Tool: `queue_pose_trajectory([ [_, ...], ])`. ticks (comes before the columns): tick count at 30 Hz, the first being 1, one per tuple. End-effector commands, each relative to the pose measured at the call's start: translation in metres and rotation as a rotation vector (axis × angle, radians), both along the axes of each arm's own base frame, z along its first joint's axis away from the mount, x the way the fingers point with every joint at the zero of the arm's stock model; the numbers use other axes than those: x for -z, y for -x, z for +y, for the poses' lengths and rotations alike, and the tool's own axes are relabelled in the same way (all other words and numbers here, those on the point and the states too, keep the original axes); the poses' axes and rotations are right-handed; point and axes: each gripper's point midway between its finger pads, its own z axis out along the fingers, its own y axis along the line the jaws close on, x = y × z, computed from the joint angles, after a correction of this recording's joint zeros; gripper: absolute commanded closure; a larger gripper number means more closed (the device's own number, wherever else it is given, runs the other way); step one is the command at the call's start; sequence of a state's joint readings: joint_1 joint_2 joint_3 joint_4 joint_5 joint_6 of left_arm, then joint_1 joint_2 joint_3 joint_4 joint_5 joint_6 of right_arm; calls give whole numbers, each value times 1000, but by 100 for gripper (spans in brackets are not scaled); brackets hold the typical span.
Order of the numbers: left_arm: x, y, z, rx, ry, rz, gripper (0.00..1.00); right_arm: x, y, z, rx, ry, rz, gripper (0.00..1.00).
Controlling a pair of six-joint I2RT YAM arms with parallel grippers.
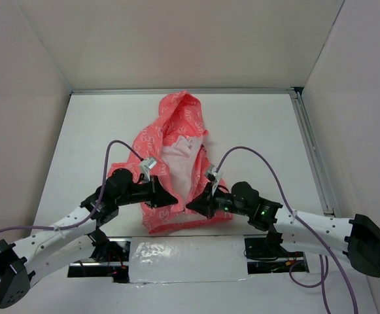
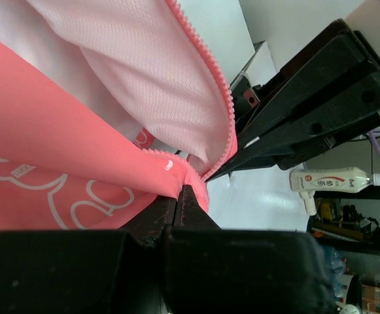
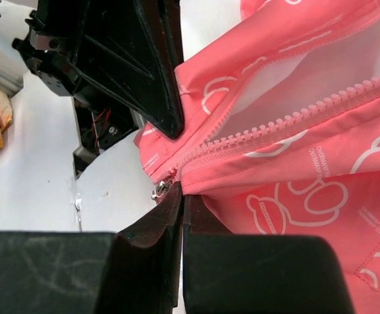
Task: Zip up the jacket
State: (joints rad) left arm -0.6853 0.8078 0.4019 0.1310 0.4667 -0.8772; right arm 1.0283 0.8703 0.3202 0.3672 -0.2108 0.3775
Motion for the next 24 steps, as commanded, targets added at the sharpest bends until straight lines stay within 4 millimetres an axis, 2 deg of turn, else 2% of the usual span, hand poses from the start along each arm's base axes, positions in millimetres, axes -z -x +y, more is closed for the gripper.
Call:
queue_pose_trajectory([
  [1,-24,-9,-4,-49,45,-41,100,-24,2,7,-45,-72,-64,100],
  [3,-24,-10,-4,-56,50,-43,100,-29,2,5,-45,-73,-80,100],
  [11,-30,-7,-5,-37,86,-81,100,-19,-3,-1,-19,-45,-10,100],
  [19,-32,-5,-4,-35,102,-89,100,-28,2,5,-65,-87,1,100],
  [24,-26,-9,-2,-66,85,-79,100,-34,3,3,-60,-106,-2,100],
])
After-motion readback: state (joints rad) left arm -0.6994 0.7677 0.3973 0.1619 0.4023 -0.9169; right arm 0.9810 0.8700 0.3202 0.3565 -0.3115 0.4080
